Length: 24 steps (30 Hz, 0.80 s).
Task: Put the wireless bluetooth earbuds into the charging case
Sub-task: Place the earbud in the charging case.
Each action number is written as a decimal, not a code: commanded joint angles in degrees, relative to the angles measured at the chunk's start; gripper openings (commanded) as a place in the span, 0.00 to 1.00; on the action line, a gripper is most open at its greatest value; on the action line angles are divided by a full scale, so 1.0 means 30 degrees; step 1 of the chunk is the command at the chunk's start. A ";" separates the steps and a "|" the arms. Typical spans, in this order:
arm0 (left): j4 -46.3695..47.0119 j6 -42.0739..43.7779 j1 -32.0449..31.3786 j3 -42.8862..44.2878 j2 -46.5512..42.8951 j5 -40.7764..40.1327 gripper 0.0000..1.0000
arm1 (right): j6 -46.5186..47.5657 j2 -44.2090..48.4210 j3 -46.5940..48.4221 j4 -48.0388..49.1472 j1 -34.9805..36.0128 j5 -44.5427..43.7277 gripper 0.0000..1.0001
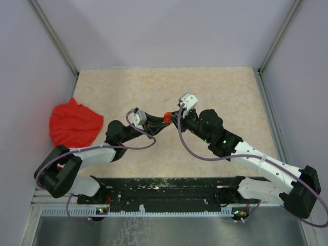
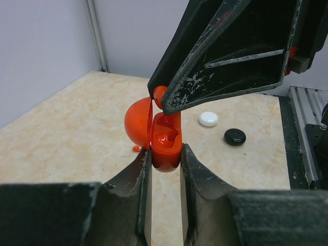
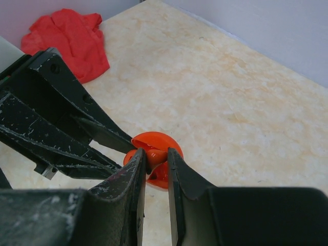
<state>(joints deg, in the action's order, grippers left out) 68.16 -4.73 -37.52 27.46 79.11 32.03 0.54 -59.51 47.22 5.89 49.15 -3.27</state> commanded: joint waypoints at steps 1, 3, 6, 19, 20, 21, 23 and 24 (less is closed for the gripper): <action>0.0751 -0.0193 -0.0136 0.0459 -0.0553 0.0038 0.01 | 0.0403 -0.0037 -0.0183 0.1024 0.0242 -0.0719 0.16; 0.0628 -0.0107 -0.0165 0.0455 -0.0556 0.0110 0.00 | 0.0343 0.0078 -0.0233 0.1121 0.0239 -0.1131 0.16; 0.0516 -0.0039 -0.0180 0.0404 -0.0613 0.0018 0.01 | 0.0374 0.0238 -0.0328 0.1215 0.0239 -0.1268 0.16; 0.0516 -0.0531 -0.0173 0.0601 -0.0761 -0.0253 0.01 | 0.0699 -0.0131 -0.0203 0.0771 0.0263 0.0553 0.16; 0.0491 -0.0525 -0.0194 0.0579 -0.0790 -0.0292 0.01 | 0.0700 -0.0187 -0.0150 0.0700 0.0274 0.0561 0.16; 0.0447 -0.0494 -0.0196 0.0573 -0.0812 -0.0315 0.01 | 0.0700 -0.0246 -0.0092 0.0614 0.0283 0.0540 0.18; 0.0294 -0.0433 -0.0199 0.0572 -0.0851 -0.0405 0.01 | 0.0700 -0.0338 0.0001 0.0461 0.0268 0.0484 0.25; 0.0240 -0.0395 -0.0204 0.0572 -0.0838 -0.0443 0.01 | 0.0660 -0.0349 0.0059 0.0394 0.0260 0.0453 0.28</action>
<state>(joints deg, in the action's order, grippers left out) 67.48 -5.78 -37.78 27.46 78.24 31.29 2.44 -59.88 46.46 6.79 49.39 -3.53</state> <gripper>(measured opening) 0.268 0.236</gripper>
